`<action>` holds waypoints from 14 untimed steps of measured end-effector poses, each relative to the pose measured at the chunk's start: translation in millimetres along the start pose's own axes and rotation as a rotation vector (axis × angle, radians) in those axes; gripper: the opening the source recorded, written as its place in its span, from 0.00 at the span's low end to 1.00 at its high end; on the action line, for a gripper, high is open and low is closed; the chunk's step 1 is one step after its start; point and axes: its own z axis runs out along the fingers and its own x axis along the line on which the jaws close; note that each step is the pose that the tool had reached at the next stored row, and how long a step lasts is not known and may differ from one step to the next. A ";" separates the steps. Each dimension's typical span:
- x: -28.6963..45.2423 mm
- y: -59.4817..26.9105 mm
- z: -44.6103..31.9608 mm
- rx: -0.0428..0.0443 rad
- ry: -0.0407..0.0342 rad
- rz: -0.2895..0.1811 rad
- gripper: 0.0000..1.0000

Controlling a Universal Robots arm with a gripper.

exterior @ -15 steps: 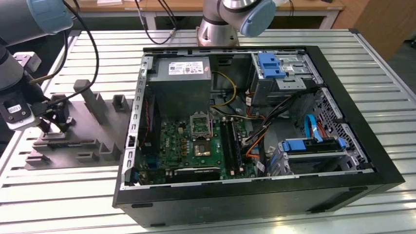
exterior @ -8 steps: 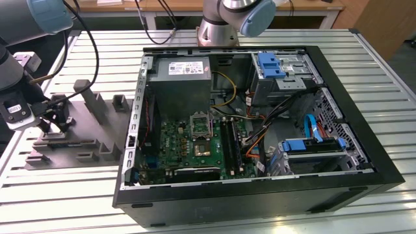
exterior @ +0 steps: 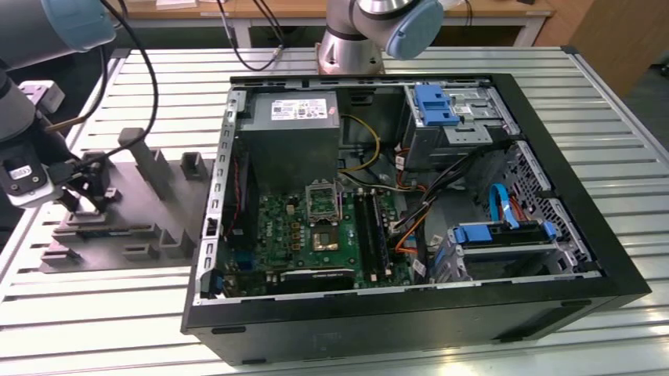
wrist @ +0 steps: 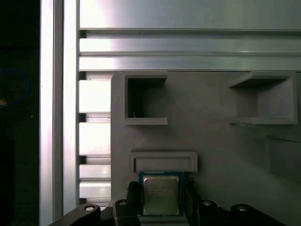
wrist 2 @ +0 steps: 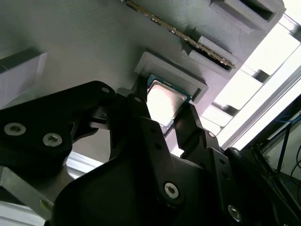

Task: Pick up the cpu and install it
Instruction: 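Pick up the cpu and move it towards the insertion slot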

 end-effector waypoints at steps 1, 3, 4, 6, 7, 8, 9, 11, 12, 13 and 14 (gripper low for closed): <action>0.0 0.0 -0.8 0.0000 0.0000 0.000 0.47; -0.1 0.1 -2.3 0.0000 0.0000 0.000 0.47; -0.1 0.1 -2.9 -0.0001 -0.0001 0.000 0.47; -0.1 0.1 -4.3 0.0000 0.0000 0.000 0.47; -0.1 0.1 -4.9 -0.0001 0.0000 0.000 0.47; -0.2 0.2 -5.2 -0.0001 -0.0001 0.000 0.47; -0.1 0.2 -5.2 -0.0003 -0.0003 0.000 0.47; -0.1 0.1 -5.4 -0.0004 0.0000 0.000 0.47; -0.1 0.2 -6.6 -0.0005 0.0000 0.000 0.47; -0.1 0.2 -6.7 -0.0006 -0.0001 0.000 0.47; -0.1 0.2 -6.8 -0.0005 0.0000 0.000 0.47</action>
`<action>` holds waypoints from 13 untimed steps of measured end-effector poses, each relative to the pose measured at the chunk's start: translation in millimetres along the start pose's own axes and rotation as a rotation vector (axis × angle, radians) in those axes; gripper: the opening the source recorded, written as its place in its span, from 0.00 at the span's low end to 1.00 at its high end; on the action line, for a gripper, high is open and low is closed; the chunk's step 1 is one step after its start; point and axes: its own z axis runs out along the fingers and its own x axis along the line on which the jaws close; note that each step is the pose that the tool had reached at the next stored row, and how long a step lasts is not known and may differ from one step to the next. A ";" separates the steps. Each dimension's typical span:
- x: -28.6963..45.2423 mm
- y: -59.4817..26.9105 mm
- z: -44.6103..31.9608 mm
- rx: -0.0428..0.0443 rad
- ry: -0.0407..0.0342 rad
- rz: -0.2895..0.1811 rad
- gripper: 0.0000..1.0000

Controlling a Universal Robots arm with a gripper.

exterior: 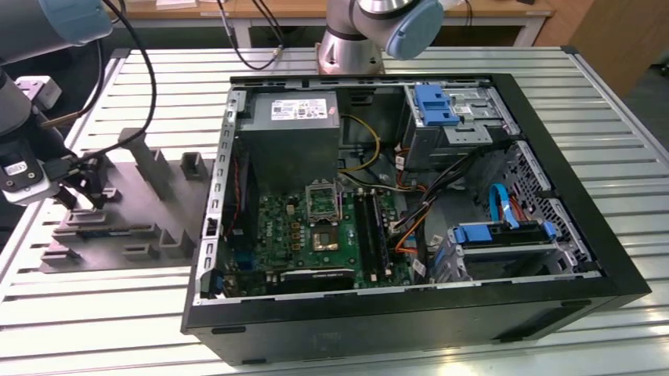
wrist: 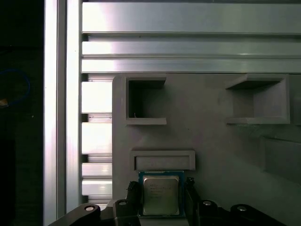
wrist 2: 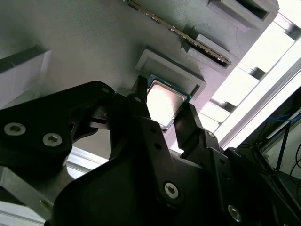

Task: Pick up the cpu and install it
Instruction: 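Pick up the cpu and move it towards the insertion slot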

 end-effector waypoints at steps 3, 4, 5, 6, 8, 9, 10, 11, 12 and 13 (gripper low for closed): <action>0.0 0.0 -0.4 0.0000 0.0001 0.000 0.47; 0.0 0.0 -2.1 0.0000 0.0000 0.000 0.47; 0.0 0.0 -2.1 0.0000 0.0000 0.000 0.47; 0.0 0.0 -2.2 0.0000 0.0000 0.000 0.47; 0.0 0.1 -2.3 0.0000 0.0000 0.000 0.47; -0.1 0.1 -2.9 0.0000 0.0000 0.000 0.47; -0.1 0.1 -3.4 0.0001 0.0000 0.000 0.47; -0.1 0.1 -3.4 0.0000 0.0000 0.000 0.47; -0.1 0.1 -3.5 0.0000 0.0001 0.000 0.47; -0.1 0.1 -3.6 0.0000 0.0000 0.000 0.47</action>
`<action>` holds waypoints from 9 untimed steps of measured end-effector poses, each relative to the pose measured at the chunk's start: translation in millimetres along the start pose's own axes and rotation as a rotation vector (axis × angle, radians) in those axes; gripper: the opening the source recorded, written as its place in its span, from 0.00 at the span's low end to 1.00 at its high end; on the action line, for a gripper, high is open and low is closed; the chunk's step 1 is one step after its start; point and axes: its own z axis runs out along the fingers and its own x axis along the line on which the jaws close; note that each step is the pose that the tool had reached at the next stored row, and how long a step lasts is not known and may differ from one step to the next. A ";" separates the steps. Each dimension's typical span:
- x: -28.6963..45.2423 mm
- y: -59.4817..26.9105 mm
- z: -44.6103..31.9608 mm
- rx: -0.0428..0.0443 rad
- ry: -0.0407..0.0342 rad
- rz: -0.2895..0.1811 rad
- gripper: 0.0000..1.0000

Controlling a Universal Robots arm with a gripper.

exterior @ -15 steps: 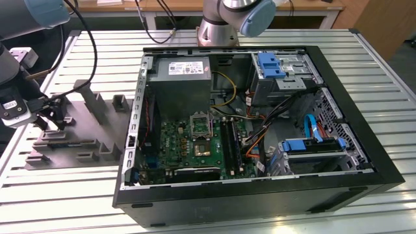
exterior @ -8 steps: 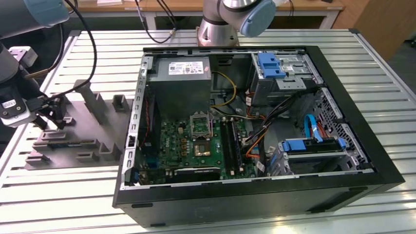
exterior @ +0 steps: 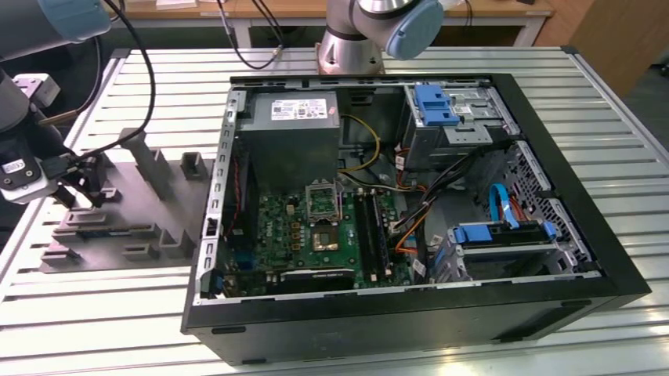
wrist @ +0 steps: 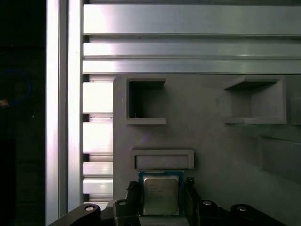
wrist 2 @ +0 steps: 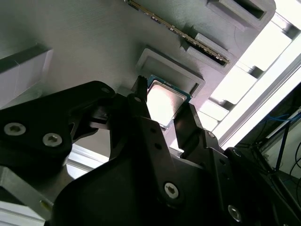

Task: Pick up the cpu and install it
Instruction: 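Pick up the cpu and move it towards the insertion slot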

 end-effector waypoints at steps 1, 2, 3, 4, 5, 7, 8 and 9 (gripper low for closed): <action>0.0 0.0 -0.1 0.0000 0.0000 0.000 0.47; 0.0 0.0 -0.8 0.0000 0.0000 0.000 0.47; 0.0 0.0 -1.6 -0.0001 -0.0001 0.000 0.47; 0.0 0.1 -1.7 0.0000 -0.0001 0.000 0.47; 0.0 0.1 -1.9 0.0000 0.0000 0.000 0.47; 0.0 0.1 -2.3 0.0000 0.0000 0.000 0.47; 0.0 0.1 -2.5 0.0000 -0.0001 0.000 0.47; -0.1 0.1 -3.0 0.0000 -0.0001 0.000 0.47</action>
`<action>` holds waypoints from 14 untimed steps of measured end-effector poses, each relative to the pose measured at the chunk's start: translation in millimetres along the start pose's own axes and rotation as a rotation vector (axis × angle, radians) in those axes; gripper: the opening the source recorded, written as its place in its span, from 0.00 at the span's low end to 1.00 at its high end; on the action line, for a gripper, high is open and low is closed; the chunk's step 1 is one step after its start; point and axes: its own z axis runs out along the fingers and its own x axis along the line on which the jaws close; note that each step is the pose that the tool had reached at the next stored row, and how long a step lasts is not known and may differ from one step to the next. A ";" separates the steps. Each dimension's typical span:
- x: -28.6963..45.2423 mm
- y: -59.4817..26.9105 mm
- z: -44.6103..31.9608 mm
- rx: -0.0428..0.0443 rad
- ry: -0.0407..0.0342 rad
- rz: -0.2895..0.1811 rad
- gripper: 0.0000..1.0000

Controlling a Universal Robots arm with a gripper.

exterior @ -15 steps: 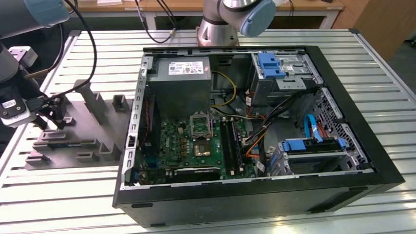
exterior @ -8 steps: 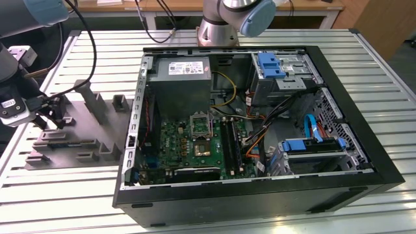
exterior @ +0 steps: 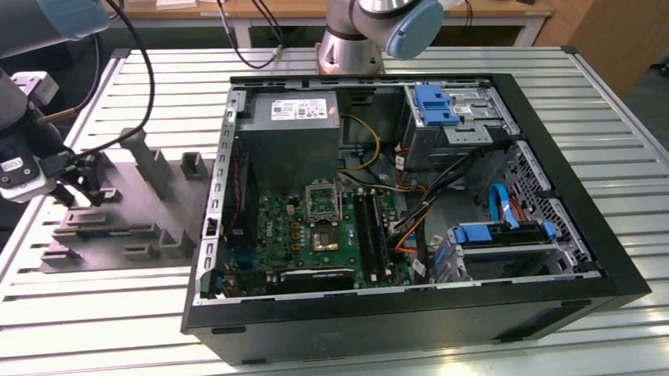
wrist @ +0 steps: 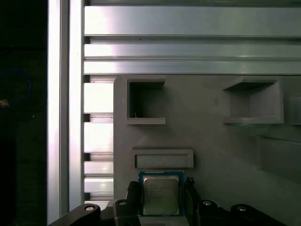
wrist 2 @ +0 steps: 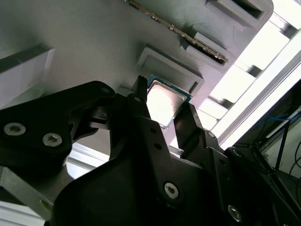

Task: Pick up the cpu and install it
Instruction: 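Pick up the cpu and move it towards the insertion slot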

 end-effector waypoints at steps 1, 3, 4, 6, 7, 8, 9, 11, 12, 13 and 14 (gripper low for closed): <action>0.0 0.0 -0.4 0.0000 0.0000 0.000 0.47; 0.0 0.0 -0.6 0.0000 0.0000 0.000 0.47; 0.0 0.0 -0.9 0.0001 0.0001 0.000 0.47; -0.1 0.2 -6.6 0.0000 0.0000 0.000 0.47; -0.2 0.3 -12.3 0.0000 0.0001 0.000 0.47; -0.2 0.3 -12.5 0.0001 0.0001 0.000 0.47; -0.2 0.3 -12.6 0.0000 0.0001 0.000 0.47; -0.2 0.3 -13.2 0.0001 0.0002 0.000 0.47; -0.2 0.3 -13.4 0.0000 0.0001 0.000 0.47; -0.2 0.4 -13.7 0.0001 0.0001 0.000 0.47; -0.2 0.4 -14.0 0.0000 0.0001 0.000 0.47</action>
